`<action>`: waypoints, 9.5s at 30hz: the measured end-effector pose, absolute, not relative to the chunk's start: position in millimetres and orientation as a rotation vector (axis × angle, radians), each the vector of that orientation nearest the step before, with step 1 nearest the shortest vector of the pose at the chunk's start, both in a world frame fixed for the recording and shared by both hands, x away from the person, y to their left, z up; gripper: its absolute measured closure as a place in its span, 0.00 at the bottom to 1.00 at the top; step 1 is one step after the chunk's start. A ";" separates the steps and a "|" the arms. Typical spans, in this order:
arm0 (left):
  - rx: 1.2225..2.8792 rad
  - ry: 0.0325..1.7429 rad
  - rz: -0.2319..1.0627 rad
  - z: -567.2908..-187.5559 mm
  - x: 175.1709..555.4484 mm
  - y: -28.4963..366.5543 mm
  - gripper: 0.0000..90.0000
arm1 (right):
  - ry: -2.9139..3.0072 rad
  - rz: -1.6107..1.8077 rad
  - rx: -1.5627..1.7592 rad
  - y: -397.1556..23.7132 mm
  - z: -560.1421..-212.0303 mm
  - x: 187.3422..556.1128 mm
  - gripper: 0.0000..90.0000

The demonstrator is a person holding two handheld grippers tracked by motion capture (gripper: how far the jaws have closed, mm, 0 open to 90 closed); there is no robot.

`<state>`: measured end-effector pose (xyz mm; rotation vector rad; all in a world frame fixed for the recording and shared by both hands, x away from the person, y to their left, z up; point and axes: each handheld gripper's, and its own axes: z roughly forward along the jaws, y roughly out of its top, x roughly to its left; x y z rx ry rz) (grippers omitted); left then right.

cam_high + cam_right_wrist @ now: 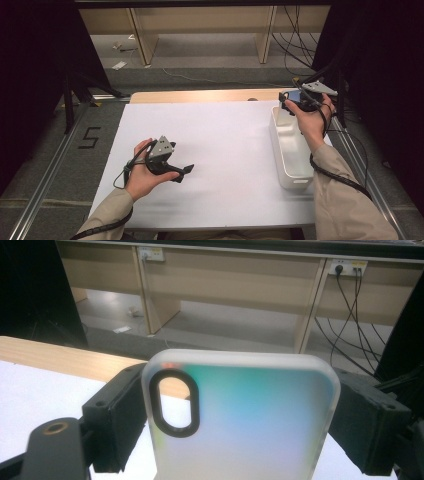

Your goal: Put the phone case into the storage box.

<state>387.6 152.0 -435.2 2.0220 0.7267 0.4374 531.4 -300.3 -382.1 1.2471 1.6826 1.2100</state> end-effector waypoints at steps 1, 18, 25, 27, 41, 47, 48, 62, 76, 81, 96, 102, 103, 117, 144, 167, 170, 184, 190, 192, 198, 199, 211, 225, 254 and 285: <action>2.022 0.728 0.437 -435.4 387.5 151.9 0.00 | 1.683 1.209 1.247 -300.3 -382.2 531.4 0.20; 2.023 0.728 0.437 -435.9 387.6 151.5 0.00 | 1.707 1.188 1.256 -299.1 -384.6 532.7 0.20; 2.025 0.728 0.437 -436.1 387.7 151.6 0.00 | 1.715 1.177 1.260 -298.4 -385.4 532.9 0.20; 2.027 0.728 0.436 -436.0 387.6 151.6 0.00 | 1.718 1.172 1.261 -298.6 -385.9 532.9 0.20; 2.024 0.729 0.437 -436.0 387.8 151.7 0.00 | 1.739 1.150 1.278 -297.4 -390.3 535.3 0.20; 2.024 0.728 0.437 -436.0 387.8 151.8 0.00 | 1.743 1.146 1.277 -296.6 -392.2 536.5 0.20; 2.024 0.728 0.437 -436.0 387.8 151.7 0.00 | 1.743 1.143 1.278 -296.7 -392.1 536.4 0.20; 2.026 0.728 0.436 -436.1 387.8 151.5 0.00 | 1.754 1.134 1.291 -297.1 -395.6 537.9 0.20; 2.027 0.726 0.435 -436.4 387.9 151.4 0.00 | 1.771 1.111 1.301 -295.0 -400.5 541.0 0.20; 2.026 0.726 0.434 -436.4 387.9 151.4 0.00 | 1.772 1.105 1.305 -294.1 -402.9 542.1 0.20; 2.026 0.726 0.432 -436.6 388.0 151.4 0.00 | 1.788 1.087 1.321 -292.9 -409.5 545.9 0.20; 2.026 0.725 0.432 -436.7 388.1 151.3 0.00 | 1.792 1.084 1.321 -292.3 -412.0 547.7 0.20; 2.026 0.726 0.431 -436.8 388.1 151.3 0.00 | 1.792 1.083 1.321 -292.4 -412.0 548.0 0.20; 2.023 0.726 0.430 -437.6 388.3 150.8 0.00 | 1.776 1.077 1.338 -293.2 -414.8 552.9 0.18; 2.024 0.725 0.430 -437.8 388.3 150.7 0.00 | 1.731 1.108 1.340 -292.4 -411.7 555.0 0.01; 2.027 0.726 0.434 -436.7 387.5 151.0 0.00 | 1.702 1.170 1.252 -286.6 -387.1 534.6 0.03; 2.027 0.726 0.429 -437.2 387.7 150.5 0.00 | 1.710 1.160 1.228 -284.9 -385.0 529.4 0.03; 2.026 0.727 0.431 -436.7 387.3 150.2 0.00 | 1.801 1.215 1.146 -272.1 -378.7 504.6 0.06; 2.027 0.730 0.430 -437.1 387.5 150.2 0.00 | 1.854 1.247 1.110 -269.2 -378.7 490.4 0.06; 2.026 0.729 0.431 -436.9 387.3 149.9 0.00 | 1.864 1.256 1.104 -268.7 -378.0 486.5 0.07; 2.026 0.729 0.431 -436.7 387.1 150.1 0.00 | 1.896 1.284 1.089 -264.2 -377.9 475.1 0.07; 2.026 0.729 0.431 -436.8 387.2 150.2 0.00 | 1.900 1.291 1.090 -263.2 -378.0 473.0 0.07; 2.024 0.727 0.432 -436.1 386.7 149.6 0.00 | 1.949 1.337 1.058 -259.6 -380.1 453.5 0.09; 2.025 0.729 0.433 -436.2 386.7 149.5 0.00 | 1.999 1.370 1.026 -259.8 -382.4 434.8 0.13; 2.024 0.729 0.441 -435.1 386.1 150.1 0.00 | 2.039 1.431 0.968 -264.3 -385.6 410.3 0.15; 2.020 0.734 0.446 -434.6 386.1 150.9 0.00 | 2.066 1.469 0.933 -272.8 -392.1 387.7 0.17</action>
